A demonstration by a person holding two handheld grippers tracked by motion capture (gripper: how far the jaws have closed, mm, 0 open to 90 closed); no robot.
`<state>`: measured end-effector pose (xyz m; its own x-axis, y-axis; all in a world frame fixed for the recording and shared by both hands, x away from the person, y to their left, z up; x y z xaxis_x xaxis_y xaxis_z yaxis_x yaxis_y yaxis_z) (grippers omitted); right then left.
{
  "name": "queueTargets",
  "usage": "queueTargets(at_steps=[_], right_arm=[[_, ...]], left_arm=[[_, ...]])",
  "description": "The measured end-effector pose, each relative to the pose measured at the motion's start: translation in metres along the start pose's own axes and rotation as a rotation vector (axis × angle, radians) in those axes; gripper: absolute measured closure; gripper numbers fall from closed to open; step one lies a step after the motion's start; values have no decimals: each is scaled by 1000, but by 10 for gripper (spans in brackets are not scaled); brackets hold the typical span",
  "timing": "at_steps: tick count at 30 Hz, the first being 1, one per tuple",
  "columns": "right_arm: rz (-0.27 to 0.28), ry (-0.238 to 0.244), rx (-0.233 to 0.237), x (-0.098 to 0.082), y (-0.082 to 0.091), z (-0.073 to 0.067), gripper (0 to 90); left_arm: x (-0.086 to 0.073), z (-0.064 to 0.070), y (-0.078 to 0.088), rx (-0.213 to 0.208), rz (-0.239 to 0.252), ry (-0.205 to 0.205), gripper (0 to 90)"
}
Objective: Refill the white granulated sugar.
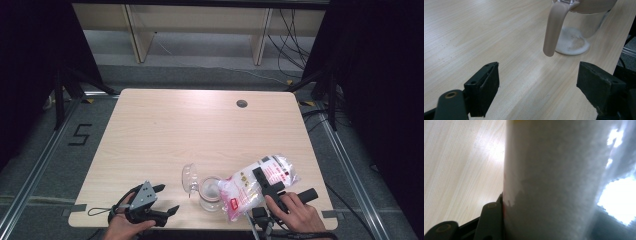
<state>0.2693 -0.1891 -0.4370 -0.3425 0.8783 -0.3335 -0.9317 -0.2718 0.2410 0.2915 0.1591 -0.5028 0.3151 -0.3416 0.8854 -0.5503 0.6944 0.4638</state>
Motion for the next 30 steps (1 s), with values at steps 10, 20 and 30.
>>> queueTargets(at_steps=[10,20,30], right_arm=[[-3,3,-1,-1,0,0,514],[-4,14,0,-2,1,1,515],[-7,3,-3,-2,1,1,517]], left_arm=[[0,0,0,-4,-8,-3,179],[0,0,0,-1,6,4,179],[0,0,0,0,6,4,179]])
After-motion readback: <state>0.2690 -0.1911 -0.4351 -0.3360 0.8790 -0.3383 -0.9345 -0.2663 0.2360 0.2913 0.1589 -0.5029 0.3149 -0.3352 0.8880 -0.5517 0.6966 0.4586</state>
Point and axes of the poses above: each handheld gripper's, and its own axes: y roughly backward along the jaws, x roughly out of its top, z roughly to its right, the point moved 1 cm from there along -y, roughly forward along the jaws, and after that the axes turned 4 degrees about z, right-handed, at the moved point
